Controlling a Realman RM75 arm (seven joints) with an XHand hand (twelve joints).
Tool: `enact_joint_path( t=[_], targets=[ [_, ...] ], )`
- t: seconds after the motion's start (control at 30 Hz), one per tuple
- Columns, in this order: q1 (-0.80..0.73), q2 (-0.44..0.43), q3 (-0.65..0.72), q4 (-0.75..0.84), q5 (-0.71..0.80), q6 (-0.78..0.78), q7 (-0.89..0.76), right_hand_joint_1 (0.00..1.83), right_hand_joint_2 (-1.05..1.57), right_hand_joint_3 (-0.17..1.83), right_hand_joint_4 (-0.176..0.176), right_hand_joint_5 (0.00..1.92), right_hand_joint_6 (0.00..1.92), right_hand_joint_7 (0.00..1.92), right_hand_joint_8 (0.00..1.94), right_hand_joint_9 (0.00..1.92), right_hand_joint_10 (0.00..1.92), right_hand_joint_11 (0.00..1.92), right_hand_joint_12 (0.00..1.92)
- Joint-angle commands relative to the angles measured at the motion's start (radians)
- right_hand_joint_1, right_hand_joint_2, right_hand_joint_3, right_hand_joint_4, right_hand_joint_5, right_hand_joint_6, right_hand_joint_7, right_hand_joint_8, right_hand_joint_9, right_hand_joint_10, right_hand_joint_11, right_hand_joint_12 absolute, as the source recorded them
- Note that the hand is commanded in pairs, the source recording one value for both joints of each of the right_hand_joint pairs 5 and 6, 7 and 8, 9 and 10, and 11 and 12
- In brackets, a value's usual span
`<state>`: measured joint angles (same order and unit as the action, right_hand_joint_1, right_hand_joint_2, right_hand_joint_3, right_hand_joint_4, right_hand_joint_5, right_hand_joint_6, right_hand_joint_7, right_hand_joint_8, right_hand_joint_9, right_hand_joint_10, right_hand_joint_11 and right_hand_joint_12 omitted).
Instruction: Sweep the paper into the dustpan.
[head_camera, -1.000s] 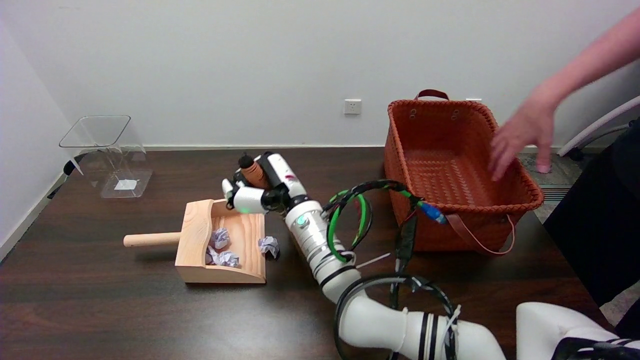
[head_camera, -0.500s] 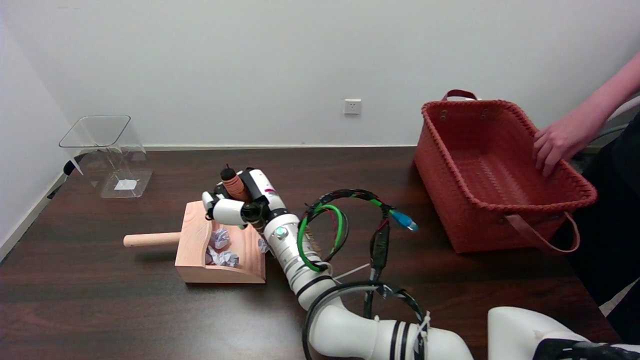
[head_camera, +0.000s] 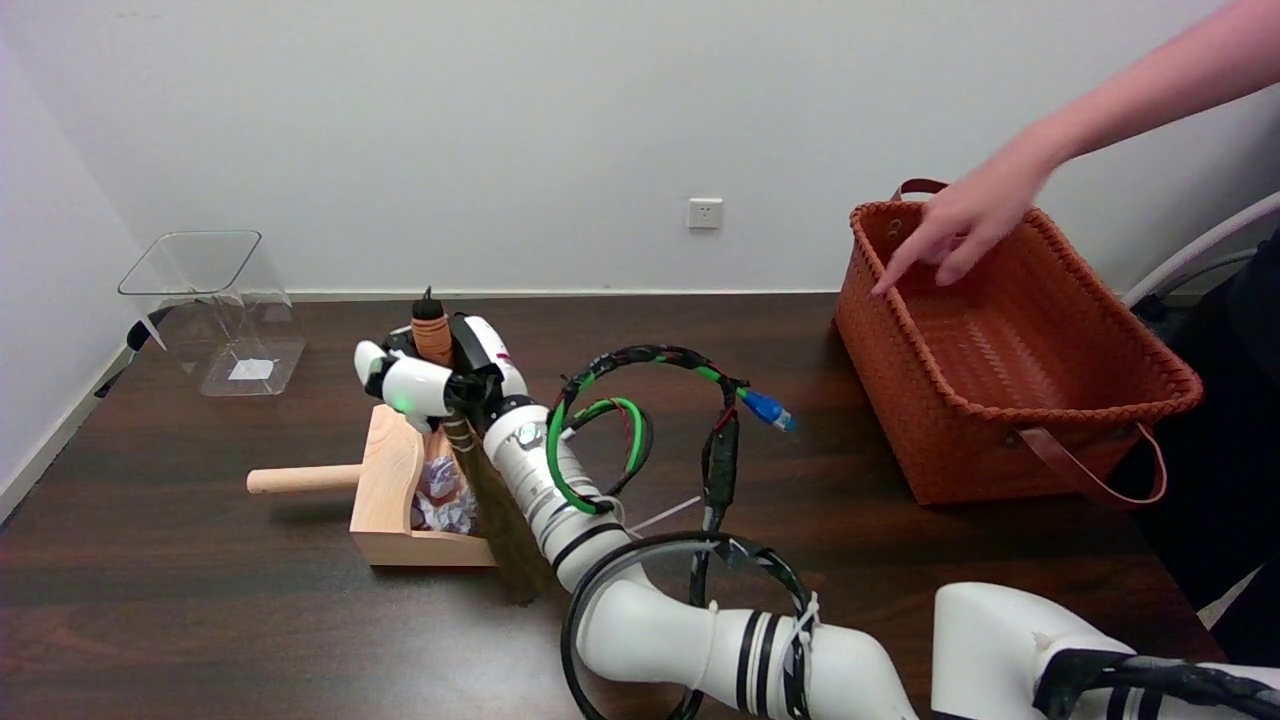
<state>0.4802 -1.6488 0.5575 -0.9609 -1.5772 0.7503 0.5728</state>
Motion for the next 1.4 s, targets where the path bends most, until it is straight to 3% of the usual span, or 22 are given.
enact_joint_path(
  t=[0.03, 0.3, 1.1, 1.4],
  targets=[
    [0.065, 0.010, 0.000, -0.012, -0.004, -0.037, 0.353, 1.00, 1.56, 1.08, 0.000, 1.92, 1.92, 1.92, 1.92, 1.92, 1.92, 1.77, 1.77],
    [0.057, 0.089, 0.011, -0.070, -0.003, 0.034, 0.370, 1.00, 1.51, 1.10, 0.000, 1.92, 1.92, 1.92, 1.92, 1.92, 1.92, 1.79, 1.79],
    [-0.108, 0.479, 0.155, -0.398, -0.005, 0.271, 0.362, 1.01, 1.51, 1.23, 0.000, 1.92, 1.92, 1.92, 1.92, 1.92, 1.92, 1.81, 1.81],
    [-0.124, 0.529, 0.162, -0.402, -0.027, 0.246, 0.367, 1.02, 1.50, 1.14, 0.000, 1.92, 1.92, 1.92, 1.92, 1.92, 1.92, 1.79, 1.79]
  ],
)
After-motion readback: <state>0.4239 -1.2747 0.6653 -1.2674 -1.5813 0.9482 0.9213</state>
